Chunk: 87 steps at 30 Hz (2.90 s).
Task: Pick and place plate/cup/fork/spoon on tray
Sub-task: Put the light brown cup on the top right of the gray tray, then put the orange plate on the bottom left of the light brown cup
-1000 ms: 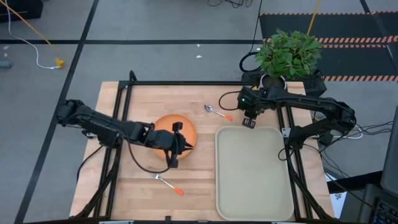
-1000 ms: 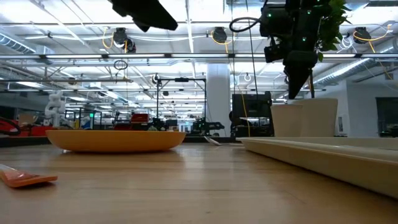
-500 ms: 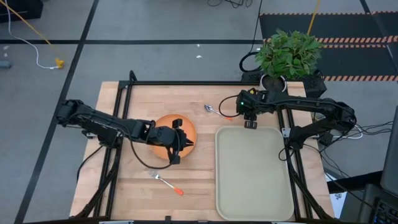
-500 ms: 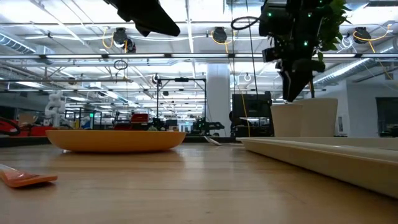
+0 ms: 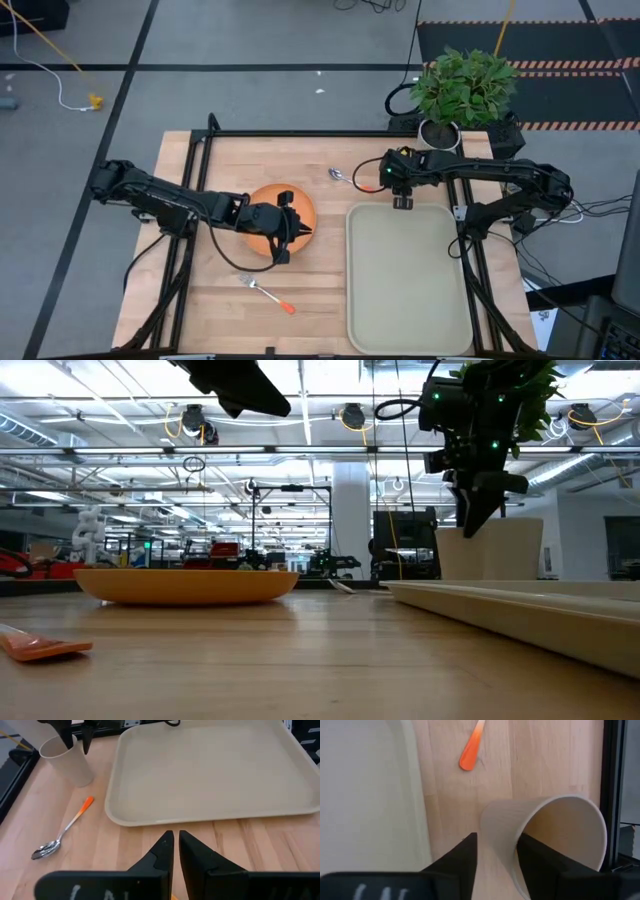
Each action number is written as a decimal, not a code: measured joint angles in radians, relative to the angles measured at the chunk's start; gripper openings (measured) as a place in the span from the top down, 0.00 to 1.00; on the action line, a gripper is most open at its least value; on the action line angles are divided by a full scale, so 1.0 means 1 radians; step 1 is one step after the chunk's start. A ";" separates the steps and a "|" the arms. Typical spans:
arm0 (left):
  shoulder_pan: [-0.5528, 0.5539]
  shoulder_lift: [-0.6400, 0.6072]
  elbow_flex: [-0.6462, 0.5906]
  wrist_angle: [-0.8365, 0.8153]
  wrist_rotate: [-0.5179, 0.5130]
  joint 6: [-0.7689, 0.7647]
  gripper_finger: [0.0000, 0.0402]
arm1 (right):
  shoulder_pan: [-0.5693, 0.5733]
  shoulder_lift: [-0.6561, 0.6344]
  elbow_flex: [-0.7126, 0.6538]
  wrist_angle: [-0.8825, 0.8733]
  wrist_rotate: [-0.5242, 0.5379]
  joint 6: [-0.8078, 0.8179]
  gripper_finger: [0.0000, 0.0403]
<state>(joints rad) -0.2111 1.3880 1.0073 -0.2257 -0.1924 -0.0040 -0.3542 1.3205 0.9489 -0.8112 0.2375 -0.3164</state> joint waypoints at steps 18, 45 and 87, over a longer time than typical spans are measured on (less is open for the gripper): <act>0.000 0.000 0.000 0.049 0.010 0.002 0.92 | 0.055 -0.014 0.021 -0.021 0.000 0.103 0.99; 0.000 0.000 0.000 0.076 0.010 -0.009 0.92 | 0.577 0.036 0.185 0.011 -0.001 0.529 1.00; -0.095 0.000 0.000 0.073 -0.046 -0.125 0.92 | 0.524 0.136 0.184 0.116 0.025 0.513 0.69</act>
<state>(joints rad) -0.3063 1.3876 1.0077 -0.1524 -0.2382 -0.1292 0.1701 1.4563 1.1332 -0.6953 0.2623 0.1969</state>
